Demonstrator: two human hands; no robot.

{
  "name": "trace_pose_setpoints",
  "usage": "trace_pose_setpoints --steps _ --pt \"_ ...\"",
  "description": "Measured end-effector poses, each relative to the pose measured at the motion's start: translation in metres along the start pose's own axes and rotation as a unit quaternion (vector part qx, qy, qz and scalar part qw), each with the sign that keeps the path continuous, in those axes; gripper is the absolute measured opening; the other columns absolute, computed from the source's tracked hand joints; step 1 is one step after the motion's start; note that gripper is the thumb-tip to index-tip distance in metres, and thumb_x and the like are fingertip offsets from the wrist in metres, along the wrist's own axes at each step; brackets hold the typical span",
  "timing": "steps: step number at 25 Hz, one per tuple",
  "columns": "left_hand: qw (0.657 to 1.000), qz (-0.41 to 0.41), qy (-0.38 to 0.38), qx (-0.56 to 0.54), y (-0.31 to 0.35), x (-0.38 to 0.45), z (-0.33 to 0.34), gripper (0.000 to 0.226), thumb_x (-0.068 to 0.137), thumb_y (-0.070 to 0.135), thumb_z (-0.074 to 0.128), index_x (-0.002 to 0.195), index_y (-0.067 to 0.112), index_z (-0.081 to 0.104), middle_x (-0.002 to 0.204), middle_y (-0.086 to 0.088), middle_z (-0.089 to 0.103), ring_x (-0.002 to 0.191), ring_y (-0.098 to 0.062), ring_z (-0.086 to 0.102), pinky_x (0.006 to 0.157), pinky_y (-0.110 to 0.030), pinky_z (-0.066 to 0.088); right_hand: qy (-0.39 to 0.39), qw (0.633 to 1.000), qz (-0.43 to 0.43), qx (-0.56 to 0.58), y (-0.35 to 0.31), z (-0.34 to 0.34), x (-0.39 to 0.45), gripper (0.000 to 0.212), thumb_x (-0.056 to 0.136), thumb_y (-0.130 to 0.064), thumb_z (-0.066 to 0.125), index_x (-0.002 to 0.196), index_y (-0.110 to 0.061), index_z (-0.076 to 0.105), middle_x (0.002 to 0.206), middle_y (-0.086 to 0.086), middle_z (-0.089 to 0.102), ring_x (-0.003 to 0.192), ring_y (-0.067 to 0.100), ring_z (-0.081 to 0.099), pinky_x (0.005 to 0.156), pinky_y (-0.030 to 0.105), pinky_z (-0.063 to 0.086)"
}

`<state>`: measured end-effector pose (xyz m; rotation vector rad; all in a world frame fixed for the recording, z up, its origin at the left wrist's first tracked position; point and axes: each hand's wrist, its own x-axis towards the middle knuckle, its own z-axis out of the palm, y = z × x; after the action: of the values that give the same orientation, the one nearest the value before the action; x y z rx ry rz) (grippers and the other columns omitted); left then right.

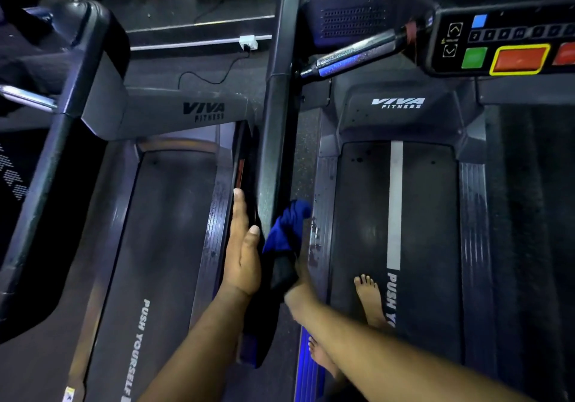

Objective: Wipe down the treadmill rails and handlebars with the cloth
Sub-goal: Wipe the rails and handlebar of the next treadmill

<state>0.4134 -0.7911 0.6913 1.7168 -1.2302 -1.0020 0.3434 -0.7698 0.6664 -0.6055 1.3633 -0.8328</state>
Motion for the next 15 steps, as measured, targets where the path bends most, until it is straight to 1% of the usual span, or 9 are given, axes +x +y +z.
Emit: trace_pose_setpoints --steps 1,2,3,4,6,8,11,13,15 --pt "1.0 -0.004 0.003 -0.016 -0.002 0.0 -0.001 0.066 0.094 0.044 0.03 0.152 0.022 0.009 0.163 0.01 0.009 0.152 -0.005 0.007 0.126 -0.035 0.008 0.017 0.997 -0.046 -0.055 -0.009 -0.002 0.018 0.065 0.078 -0.052 0.077 0.132 -0.029 0.05 0.145 0.003 0.048 0.11 0.004 0.061 0.105 0.025 0.045" --pt "1.0 -0.004 0.006 -0.029 -0.005 0.0 -0.002 0.066 0.093 0.044 0.031 0.152 0.023 0.01 0.163 0.009 0.009 0.152 -0.006 0.008 0.126 -0.039 0.008 0.018 0.989 -0.11 -0.095 -0.02 -0.008 0.046 0.09 0.068 -0.063 0.079 0.143 -0.028 0.043 0.152 0.0 0.044 0.127 0.006 0.053 0.116 0.033 0.036" --pt "0.999 -0.001 0.005 -0.036 -0.007 0.002 -0.003 0.066 0.093 0.044 0.032 0.151 0.023 0.01 0.164 0.006 0.01 0.153 -0.008 0.008 0.126 -0.044 0.009 0.003 0.989 -0.136 -0.055 -0.044 -0.008 0.07 0.097 0.07 -0.061 0.076 0.151 -0.028 0.034 0.157 -0.002 0.037 0.139 0.01 0.041 0.121 0.039 0.028" --pt "0.999 -0.001 0.002 -0.037 -0.009 0.002 -0.004 0.065 0.094 0.045 0.032 0.151 0.025 0.011 0.165 0.003 0.009 0.153 -0.011 0.008 0.126 -0.047 0.009 0.006 0.984 -0.167 -0.07 -0.065 -0.007 0.093 0.093 0.076 -0.054 0.07 0.154 -0.028 0.029 0.16 -0.001 0.031 0.144 0.013 0.033 0.122 0.042 0.024" --pt "1.0 -0.009 0.004 -0.027 -0.012 0.005 -0.005 0.067 0.093 0.046 0.032 0.153 0.025 0.01 0.165 0.001 0.008 0.153 -0.01 0.007 0.126 -0.047 0.009 0.0 0.981 -0.168 -0.098 -0.093 0.002 0.113 0.087 0.079 -0.05 0.059 0.156 -0.027 0.025 0.162 0.004 0.027 0.147 0.021 0.028 0.122 0.045 0.022" --pt "0.999 -0.012 0.027 -0.014 -0.011 -0.004 -0.007 0.07 0.092 0.046 0.03 0.154 0.022 0.01 0.165 0.003 0.009 0.153 -0.007 0.008 0.126 -0.044 0.01 -0.018 0.973 -0.192 -0.123 -0.073 0.0 0.094 0.087 0.079 -0.056 0.051 0.156 -0.028 0.021 0.163 0.006 0.023 0.149 0.025 0.023 0.123 0.044 0.017" --pt "0.998 -0.024 0.052 0.003 -0.015 -0.032 -0.011 0.072 0.091 0.048 0.029 0.157 0.023 0.013 0.163 0.012 0.011 0.151 0.0 0.01 0.126 -0.041 0.012 -0.044 0.962 -0.229 -0.142 -0.015 -0.007 0.039 0.083 0.083 -0.057 0.047 0.156 -0.032 0.016 0.164 0.0 0.019 0.151 0.019 0.017 0.124 0.04 0.013" --pt "0.998 -0.035 0.038 0.031 -0.024 -0.061 -0.014 0.072 0.093 0.051 0.026 0.158 0.023 0.01 0.162 0.017 0.007 0.15 0.003 0.006 0.126 -0.041 0.012 -0.039 0.97 -0.208 -0.117 0.014 -0.014 0.013 0.076 0.086 -0.055 0.047 0.155 -0.036 0.019 0.162 -0.01 0.021 0.15 0.013 0.019 0.124 0.043 0.014" --pt "0.996 -0.041 0.02 0.076 -0.031 -0.094 -0.019 0.077 0.091 0.058 0.024 0.158 0.022 0.006 0.161 0.016 0.004 0.151 0.001 0.005 0.125 -0.044 0.012 -0.041 0.978 -0.181 -0.098 0.036 -0.018 -0.013 0.072 0.087 -0.06 0.045 0.151 -0.04 0.022 0.16 -0.012 0.024 0.149 0.011 0.022 0.123 0.043 0.018"
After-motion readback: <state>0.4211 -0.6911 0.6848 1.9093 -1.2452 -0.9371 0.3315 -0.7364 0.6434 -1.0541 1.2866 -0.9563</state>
